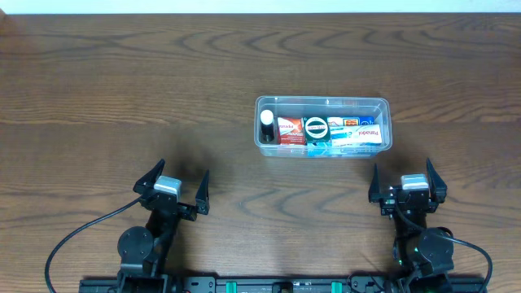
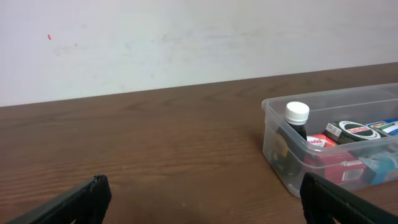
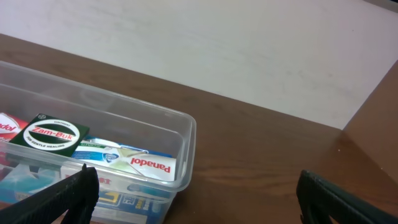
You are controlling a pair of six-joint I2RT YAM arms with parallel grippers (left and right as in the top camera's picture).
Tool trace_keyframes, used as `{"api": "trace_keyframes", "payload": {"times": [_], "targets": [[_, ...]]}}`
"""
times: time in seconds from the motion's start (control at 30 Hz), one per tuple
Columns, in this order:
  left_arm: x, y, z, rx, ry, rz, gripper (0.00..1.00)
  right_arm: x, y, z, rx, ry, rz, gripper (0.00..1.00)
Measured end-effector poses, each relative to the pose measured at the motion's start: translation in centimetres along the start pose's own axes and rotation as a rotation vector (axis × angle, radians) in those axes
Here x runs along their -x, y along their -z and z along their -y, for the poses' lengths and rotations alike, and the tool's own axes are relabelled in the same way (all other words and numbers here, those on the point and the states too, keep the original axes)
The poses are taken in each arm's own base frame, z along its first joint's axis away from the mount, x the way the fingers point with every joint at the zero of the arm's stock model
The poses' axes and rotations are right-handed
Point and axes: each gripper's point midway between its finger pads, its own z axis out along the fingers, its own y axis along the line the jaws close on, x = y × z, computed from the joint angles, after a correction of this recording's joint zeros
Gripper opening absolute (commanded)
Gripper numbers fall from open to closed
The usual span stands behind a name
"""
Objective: Pack container
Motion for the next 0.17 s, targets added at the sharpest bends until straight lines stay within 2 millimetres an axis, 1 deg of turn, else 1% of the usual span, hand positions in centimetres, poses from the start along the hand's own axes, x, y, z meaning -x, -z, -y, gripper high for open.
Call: {"api": "trace_keyframes", "payload": {"times": [0.17], "targets": [[0.0, 0.0, 0.0, 0.0, 0.0, 0.0, 0.98, 0.0, 0.0, 0.0, 0.0, 0.0, 0.0, 0.99]]}}
